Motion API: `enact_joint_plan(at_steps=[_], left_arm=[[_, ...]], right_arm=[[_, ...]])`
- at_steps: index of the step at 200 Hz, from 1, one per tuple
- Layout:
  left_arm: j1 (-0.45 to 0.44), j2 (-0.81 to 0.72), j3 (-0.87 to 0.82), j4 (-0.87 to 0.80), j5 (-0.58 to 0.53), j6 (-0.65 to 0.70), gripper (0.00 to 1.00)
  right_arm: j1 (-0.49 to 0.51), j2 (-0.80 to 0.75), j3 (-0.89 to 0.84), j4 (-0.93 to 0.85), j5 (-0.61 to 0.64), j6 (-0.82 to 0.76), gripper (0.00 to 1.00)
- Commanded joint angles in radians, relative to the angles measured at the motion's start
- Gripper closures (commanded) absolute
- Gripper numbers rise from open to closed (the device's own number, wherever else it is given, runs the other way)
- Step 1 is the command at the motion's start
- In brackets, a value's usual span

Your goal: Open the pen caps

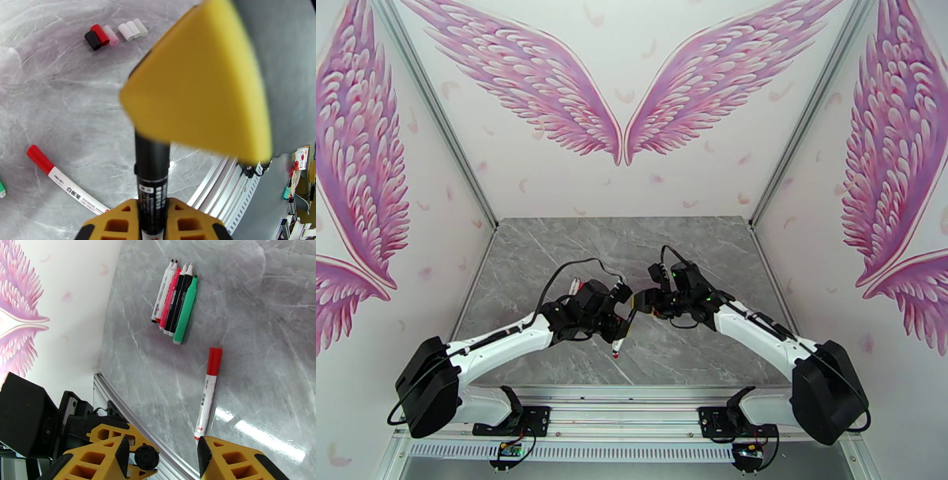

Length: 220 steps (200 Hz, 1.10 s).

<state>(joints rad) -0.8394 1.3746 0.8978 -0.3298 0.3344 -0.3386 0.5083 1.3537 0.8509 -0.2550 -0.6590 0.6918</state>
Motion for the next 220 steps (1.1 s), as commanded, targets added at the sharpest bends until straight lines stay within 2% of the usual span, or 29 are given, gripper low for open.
enact_joint_plan(at_steps=[1,18,81,157,220], left_arm=[[0.003,0.014,0.038,0.023,0.028,0.015,0.86],[0.003,0.018,0.038,0.026,0.027,0.011,0.86],[0.000,0.014,0.024,0.033,0.036,-0.009,0.86],[-0.001,0.011,0.018,0.047,0.039,-0.022,0.86],[-0.001,-0.010,0.005,0.044,0.040,-0.032,0.84]], right_arm=[[0.014,0.016,0.030,-0.011,-0.025,-0.013,0.53],[0.022,0.027,0.035,-0.009,-0.027,-0.011,0.59],[0.033,0.030,0.037,0.011,-0.019,0.001,0.73],[0.038,0.023,0.035,0.022,-0.025,0.010,0.73],[0.039,0.003,0.037,0.014,0.008,0.008,0.83]])
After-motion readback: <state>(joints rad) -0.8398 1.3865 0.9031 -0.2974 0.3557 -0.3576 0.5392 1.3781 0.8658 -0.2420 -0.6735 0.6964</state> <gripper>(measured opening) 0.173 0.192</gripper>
